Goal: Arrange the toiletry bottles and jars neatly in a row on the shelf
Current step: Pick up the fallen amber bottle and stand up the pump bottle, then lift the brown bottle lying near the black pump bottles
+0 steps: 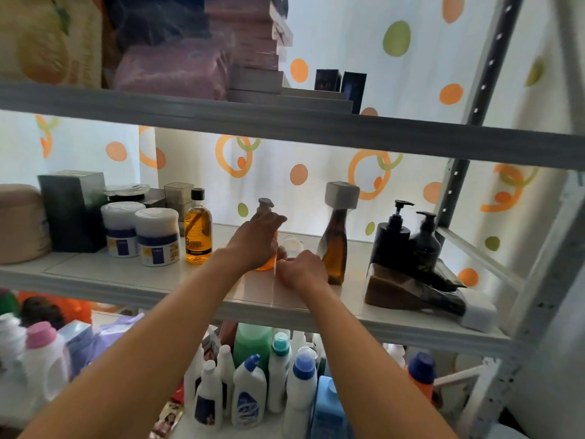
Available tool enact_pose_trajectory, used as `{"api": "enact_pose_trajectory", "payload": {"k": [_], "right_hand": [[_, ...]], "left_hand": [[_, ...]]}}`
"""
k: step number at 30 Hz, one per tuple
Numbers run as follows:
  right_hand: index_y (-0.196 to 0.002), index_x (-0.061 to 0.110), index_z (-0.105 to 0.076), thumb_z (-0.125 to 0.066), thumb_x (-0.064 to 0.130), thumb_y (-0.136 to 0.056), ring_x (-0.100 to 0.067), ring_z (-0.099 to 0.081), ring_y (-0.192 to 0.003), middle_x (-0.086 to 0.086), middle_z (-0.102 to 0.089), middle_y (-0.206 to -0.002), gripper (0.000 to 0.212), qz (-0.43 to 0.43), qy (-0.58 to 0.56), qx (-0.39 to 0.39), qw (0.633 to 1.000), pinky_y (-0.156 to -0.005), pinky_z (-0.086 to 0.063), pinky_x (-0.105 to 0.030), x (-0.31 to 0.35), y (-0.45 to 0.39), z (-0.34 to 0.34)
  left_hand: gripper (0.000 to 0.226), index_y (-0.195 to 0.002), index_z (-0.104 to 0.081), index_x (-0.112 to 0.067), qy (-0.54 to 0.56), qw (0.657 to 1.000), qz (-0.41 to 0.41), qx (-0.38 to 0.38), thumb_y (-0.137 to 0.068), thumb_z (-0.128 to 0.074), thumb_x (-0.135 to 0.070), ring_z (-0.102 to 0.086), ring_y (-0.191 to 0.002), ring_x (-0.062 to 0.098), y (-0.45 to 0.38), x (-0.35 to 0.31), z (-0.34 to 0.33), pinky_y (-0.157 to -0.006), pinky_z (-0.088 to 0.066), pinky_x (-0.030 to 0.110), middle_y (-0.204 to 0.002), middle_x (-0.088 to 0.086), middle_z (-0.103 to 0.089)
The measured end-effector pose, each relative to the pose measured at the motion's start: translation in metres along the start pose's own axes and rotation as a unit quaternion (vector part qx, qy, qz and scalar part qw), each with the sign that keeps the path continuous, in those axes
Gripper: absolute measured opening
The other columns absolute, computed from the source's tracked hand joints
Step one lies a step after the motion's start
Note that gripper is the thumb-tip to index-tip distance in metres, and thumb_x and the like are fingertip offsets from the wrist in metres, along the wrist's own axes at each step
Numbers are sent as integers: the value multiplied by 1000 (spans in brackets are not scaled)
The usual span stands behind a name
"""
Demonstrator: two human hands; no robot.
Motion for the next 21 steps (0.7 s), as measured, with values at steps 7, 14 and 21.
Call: {"api": "enact_pose_trajectory", "payload": {"k": [7,14,21], "right_hand": [[-102,14,-67,-47,60,-90,-23,-68,-90,-4,-72,-103,52,-9,-53,14,998,-73,-55,-30,-7,5,1],[-107,-2,-60,-70,30,-86,-28,-70,-82,-11,-64,-85,39,-12,-177,100,979,-76,-62,-41,-27,1,30],[-115,-2,-62,-58,1,-85,-32,-68,-94,-22,-66,-107,31,8,-264,-35,964,-81,-60,-44,-101,2,105]], "left_hand": [[51,-135,-50,-17,19,1000,-7,11,-85,-57,-6,-43,-133,25,6,-15,-2,-104,-42,40,-148,5,-42],[38,-121,-61,-17,109,994,-20,-26,-87,-51,-5,-58,-114,21,-6,-52,-10,-97,-47,33,-128,2,-61],[22,-111,-64,-19,179,983,-33,-16,-92,-55,-13,-60,-100,16,-24,-102,-43,-93,-51,35,-116,-1,-66]]}}
Point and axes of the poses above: each hand's wrist, its own y-axis away from the middle knuckle, its own z-axis out of the back of the hand, x = y × z, the point moved 5 cm from there along -y, towards the middle knuckle
